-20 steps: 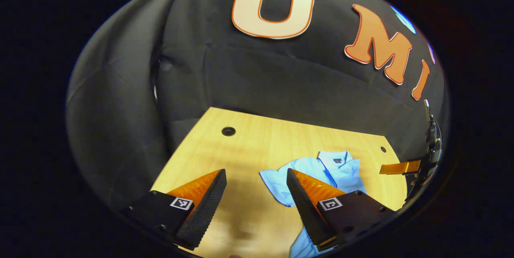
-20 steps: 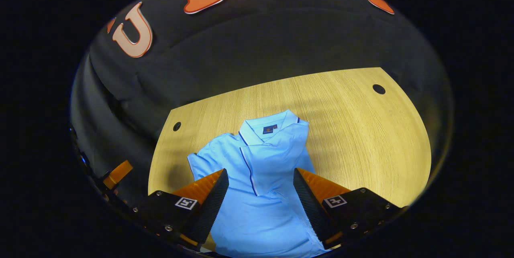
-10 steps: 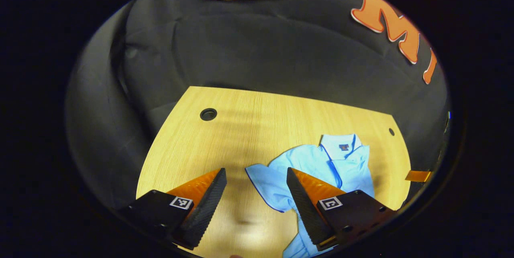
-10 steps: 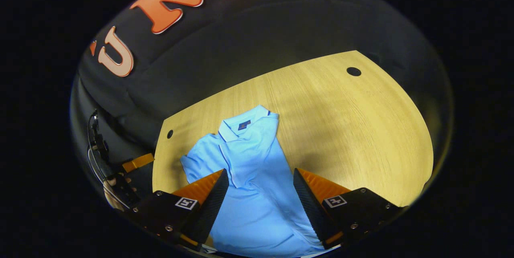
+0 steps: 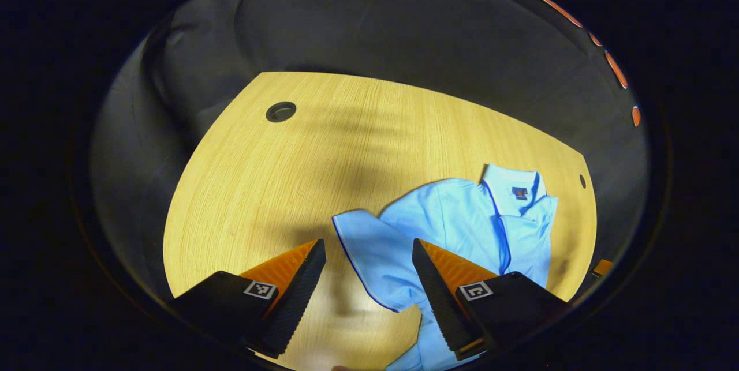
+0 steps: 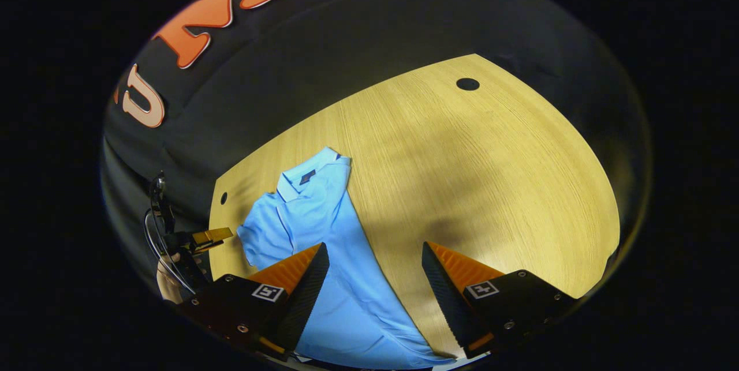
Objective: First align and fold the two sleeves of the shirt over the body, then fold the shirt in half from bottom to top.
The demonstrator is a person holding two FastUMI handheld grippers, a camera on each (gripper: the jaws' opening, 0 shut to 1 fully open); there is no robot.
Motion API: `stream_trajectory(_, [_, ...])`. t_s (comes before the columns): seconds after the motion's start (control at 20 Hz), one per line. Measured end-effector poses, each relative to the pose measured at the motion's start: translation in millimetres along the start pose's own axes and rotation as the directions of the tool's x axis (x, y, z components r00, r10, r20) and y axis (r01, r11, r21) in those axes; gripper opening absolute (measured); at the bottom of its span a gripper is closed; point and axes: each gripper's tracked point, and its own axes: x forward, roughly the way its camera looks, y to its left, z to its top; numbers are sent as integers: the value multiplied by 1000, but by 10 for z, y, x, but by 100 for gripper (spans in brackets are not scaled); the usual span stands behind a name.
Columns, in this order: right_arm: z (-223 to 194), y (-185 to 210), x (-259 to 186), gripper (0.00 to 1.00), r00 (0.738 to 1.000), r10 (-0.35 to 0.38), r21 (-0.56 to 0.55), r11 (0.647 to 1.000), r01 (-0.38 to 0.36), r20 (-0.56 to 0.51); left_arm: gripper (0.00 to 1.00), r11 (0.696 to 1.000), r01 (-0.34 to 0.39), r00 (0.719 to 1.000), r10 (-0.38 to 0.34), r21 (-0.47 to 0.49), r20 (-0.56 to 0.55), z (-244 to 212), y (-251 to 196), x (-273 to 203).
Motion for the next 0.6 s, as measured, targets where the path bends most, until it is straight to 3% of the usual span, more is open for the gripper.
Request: stream_trajectory(0.6, [-38,-377,191,98,998,-23,29,999,25,-55,99,996,-79,993,77,-29,-85,-311,68,345])
